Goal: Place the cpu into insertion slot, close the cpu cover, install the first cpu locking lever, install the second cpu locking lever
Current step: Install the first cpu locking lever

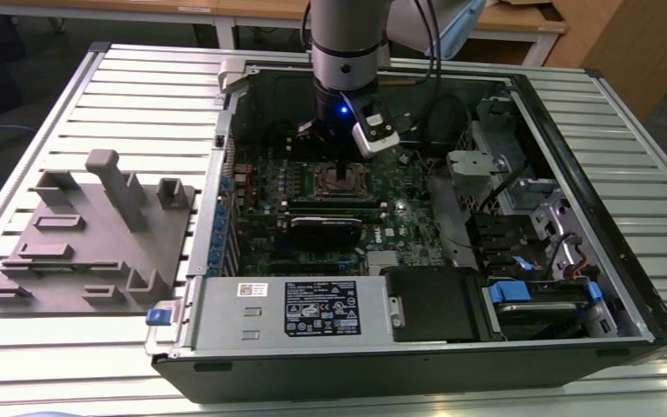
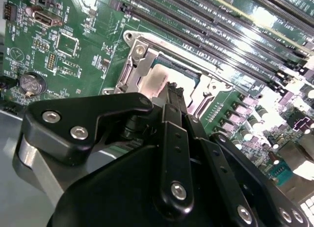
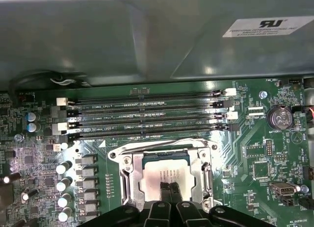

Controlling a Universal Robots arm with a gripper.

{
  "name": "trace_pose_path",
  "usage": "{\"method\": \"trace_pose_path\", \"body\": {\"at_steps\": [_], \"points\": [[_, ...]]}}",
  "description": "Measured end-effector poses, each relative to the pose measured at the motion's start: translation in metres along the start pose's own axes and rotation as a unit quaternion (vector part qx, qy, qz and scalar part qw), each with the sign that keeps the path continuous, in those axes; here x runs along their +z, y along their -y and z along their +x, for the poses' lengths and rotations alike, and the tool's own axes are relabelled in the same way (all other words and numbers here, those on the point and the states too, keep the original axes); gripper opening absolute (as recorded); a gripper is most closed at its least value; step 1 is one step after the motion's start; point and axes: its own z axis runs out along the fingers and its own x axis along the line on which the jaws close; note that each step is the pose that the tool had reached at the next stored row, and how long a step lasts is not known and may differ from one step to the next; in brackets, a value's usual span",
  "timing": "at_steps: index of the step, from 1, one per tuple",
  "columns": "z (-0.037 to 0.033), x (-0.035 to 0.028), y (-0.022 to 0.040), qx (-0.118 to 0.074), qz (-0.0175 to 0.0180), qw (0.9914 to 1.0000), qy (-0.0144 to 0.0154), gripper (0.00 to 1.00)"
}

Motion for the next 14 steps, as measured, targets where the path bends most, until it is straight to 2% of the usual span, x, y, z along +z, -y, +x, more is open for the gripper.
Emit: {"method": "trace_pose_path", "body": {"at_steps": [3, 5, 14], "points": [[0.0000, -0.0001, 0.0001, 0.000, 0.0000, 1.00000, -0.0001, 0.10], [0.0000, -0.0001, 0.0001, 0.000, 0.0003, 1.00000, -0.0022, 0.10], [0.0000, 0.0000, 0.0000, 0.000, 0.0002, 1.00000, -0.0027, 0.10]]}}
